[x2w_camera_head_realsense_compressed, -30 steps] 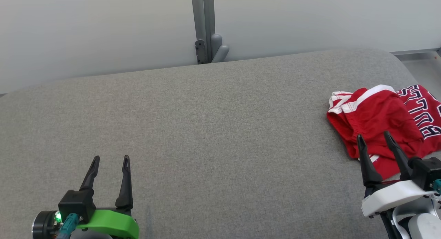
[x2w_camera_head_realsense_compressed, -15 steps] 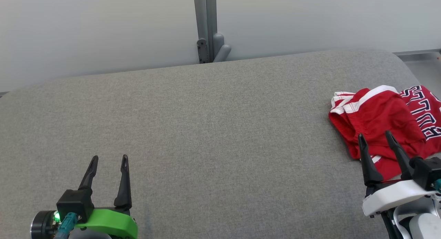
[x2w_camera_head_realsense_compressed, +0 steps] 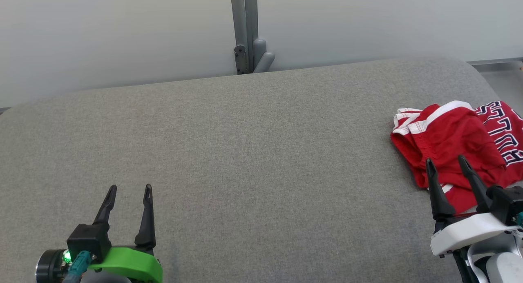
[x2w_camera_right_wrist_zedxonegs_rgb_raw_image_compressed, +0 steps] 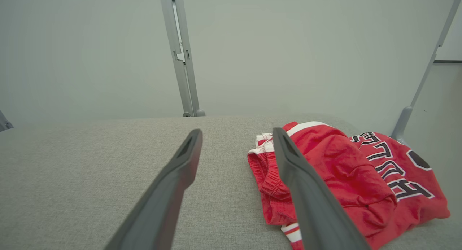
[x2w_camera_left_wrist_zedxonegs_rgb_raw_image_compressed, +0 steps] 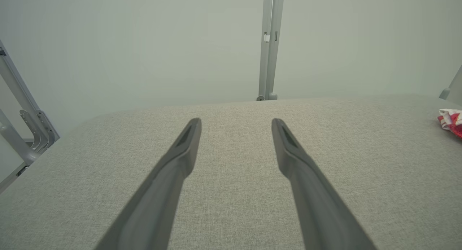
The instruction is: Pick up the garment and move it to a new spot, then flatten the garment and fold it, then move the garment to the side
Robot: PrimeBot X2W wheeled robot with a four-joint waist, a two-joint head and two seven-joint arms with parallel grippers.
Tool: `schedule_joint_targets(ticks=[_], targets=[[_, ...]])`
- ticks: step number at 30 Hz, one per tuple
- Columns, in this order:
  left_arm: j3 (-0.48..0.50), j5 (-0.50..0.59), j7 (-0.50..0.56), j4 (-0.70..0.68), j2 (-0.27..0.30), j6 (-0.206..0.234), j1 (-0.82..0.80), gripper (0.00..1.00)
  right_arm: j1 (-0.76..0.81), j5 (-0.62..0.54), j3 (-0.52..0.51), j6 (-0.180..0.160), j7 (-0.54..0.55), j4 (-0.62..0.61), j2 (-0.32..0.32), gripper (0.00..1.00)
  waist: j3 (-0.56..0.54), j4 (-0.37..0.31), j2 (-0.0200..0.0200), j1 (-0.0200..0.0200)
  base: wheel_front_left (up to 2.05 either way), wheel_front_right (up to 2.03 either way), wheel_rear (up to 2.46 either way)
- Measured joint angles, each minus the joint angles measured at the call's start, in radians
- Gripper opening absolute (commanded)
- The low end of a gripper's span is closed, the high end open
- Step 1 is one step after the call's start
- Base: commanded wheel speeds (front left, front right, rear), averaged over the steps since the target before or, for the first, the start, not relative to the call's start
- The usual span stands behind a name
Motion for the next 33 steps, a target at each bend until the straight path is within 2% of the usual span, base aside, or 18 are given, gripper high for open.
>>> schedule_joint_targets(ticks=[1,2,7,20,33], targets=[[-0.001,0.0,0.001,0.0,0.001,0.0,0.0,1.0,0.0,0.0,-0.001,0.0,0.0,0.0,0.0,1.0,0.0,0.0,0.0,0.0,0.0,0.0,0.0],[-0.001,0.001,0.004,0.0,0.003,0.006,0.0,0.0,0.0,0.0,-0.001,0.0,0.0,-0.001,0.001,0.0,0.0,0.0,0.0,0.0,0.0,0.0,0.0],[-0.009,-0.015,0.007,0.03,-0.02,0.002,0.024,0.0,0.023,0.014,0.006,0.0,0.005,0.033,0.025,0.0,0.0,0.001,0.0,0.0001,0.0,0.0,0.0],[0.017,-0.242,0.013,0.017,-0.052,-0.049,0.044,0.0,0.041,0.277,-0.03,0.0,0.078,0.029,0.04,0.0,0.001,0.007,0.0,0.0,0.0,0.0,0.0],[0.043,-0.423,0.021,-0.002,-0.081,-0.089,0.064,0.0,0.05,0.483,-0.065,0.0,0.14,0.022,0.055,0.0,0.001,0.013,0.0,0.0,0.0,0.0,0.0]])
